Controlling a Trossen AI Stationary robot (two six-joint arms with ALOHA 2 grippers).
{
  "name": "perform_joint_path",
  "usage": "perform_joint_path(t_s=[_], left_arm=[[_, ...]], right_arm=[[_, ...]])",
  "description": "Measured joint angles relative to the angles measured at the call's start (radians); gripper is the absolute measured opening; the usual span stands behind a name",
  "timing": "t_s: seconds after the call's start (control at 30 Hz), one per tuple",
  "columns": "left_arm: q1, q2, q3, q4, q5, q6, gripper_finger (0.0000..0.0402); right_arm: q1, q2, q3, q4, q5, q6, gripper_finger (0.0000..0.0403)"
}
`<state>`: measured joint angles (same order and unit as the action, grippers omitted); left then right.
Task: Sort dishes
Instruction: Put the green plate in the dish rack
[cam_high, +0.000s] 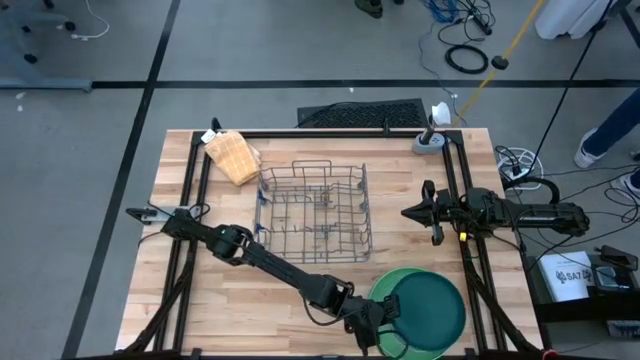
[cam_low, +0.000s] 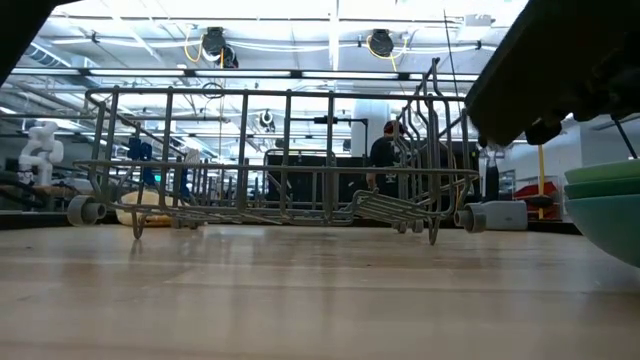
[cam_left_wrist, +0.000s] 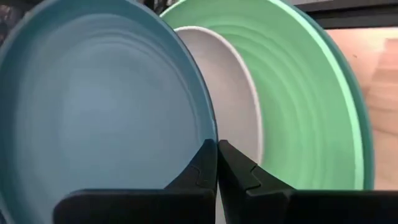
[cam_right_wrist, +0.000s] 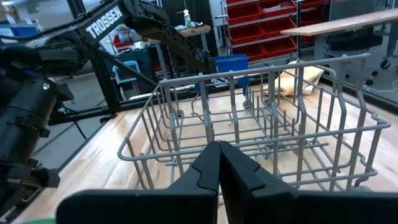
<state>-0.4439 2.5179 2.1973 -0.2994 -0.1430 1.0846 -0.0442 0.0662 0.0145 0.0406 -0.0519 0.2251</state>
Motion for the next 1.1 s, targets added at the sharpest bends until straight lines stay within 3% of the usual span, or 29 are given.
perform_joint_path(t_s=[0.27,0.8,1.1], left_arm=[[-0.008,-0.049,0.038,-0.069,-0.014,-0.201,0.0001],[-0.032,-0.186,0.038,-0.104,-0.007,-0.502,0.0000],[-0.042,-0.240,0.039,-0.128,-0.073,-0.618,0.0000]], right_arm=[[0.000,0.000,0.000,0.056,-0.002,0.039,0.0000],[0.000,0.000,0.001,0.732,-0.002,0.133,0.0000],[0.000,0.000,0.086,0.772,-0.010,0.199,0.0000]])
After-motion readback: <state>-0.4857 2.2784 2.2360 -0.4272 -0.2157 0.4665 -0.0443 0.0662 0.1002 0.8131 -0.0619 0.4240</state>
